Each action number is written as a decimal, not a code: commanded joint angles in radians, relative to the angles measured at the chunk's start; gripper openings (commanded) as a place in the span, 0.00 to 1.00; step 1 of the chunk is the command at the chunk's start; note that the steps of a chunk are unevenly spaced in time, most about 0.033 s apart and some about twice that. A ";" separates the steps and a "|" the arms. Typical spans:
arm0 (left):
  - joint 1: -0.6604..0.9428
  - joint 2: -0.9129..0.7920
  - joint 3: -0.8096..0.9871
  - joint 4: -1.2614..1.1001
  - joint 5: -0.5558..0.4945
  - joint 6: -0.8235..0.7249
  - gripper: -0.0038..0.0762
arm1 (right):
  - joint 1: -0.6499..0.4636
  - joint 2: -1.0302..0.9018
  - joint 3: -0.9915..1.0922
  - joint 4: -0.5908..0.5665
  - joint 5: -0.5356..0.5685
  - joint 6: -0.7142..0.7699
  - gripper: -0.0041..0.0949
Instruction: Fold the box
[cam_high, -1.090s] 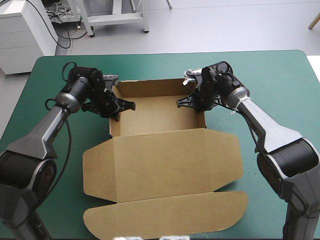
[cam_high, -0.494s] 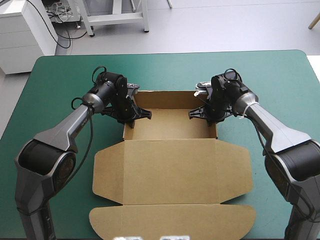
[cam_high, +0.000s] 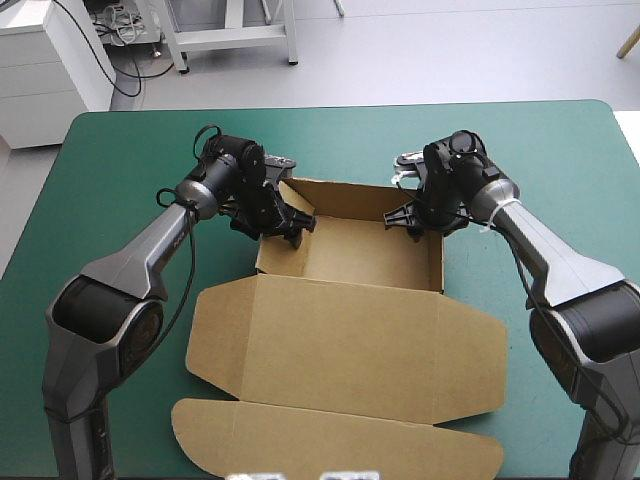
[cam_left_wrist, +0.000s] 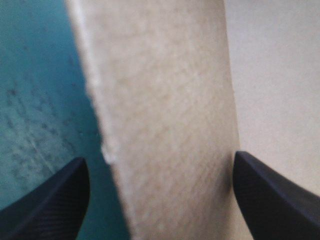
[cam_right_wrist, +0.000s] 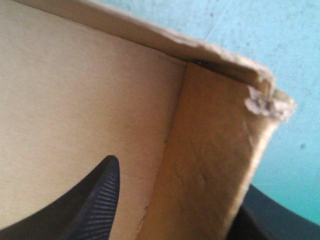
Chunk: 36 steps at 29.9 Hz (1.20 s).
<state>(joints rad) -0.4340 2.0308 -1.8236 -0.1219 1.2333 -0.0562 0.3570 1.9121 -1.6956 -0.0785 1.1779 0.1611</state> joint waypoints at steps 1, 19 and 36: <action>-0.005 -0.058 -0.067 -0.017 0.041 0.012 0.81 | -0.004 -0.075 -0.077 0.009 -0.008 0.029 0.55; -0.004 -0.286 -0.290 0.165 0.041 0.077 0.34 | -0.004 -0.335 -0.122 -0.070 -0.008 0.028 0.55; -0.004 -0.877 0.278 0.212 -0.076 0.093 0.04 | -0.004 -0.301 0.023 -0.038 -0.011 0.080 0.54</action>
<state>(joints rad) -0.4340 1.2794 -1.6513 0.0846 1.2478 0.0484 0.3570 1.6282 -1.6694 -0.1147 1.2045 0.2391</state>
